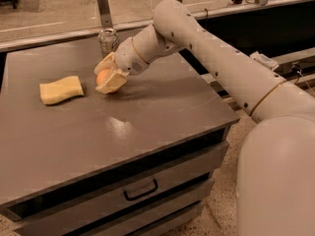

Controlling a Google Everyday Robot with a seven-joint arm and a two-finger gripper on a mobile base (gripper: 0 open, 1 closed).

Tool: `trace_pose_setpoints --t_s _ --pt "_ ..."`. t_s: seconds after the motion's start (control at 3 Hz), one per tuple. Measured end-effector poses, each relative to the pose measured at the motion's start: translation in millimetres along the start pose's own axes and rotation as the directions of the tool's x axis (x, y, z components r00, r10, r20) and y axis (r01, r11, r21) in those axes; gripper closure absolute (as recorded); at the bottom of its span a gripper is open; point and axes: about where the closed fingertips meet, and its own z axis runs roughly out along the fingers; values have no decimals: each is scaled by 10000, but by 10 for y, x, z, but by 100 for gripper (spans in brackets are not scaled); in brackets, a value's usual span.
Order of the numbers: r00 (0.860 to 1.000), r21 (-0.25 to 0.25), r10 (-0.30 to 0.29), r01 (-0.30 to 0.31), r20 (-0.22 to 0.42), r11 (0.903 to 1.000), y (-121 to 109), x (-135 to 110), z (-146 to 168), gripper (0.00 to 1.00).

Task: Move orange near sponge

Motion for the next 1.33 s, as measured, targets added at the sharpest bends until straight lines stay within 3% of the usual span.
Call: trace_pose_setpoints --t_s 0.33,0.67,1.33 --pt "10000 -2 -1 1 2 10000 0 -1 1 100" --pt "9987 -535 -348 368 375 9979 98 -177 184 83" --pt "9946 -883 -824 878 626 9922 190 -383 285 36"
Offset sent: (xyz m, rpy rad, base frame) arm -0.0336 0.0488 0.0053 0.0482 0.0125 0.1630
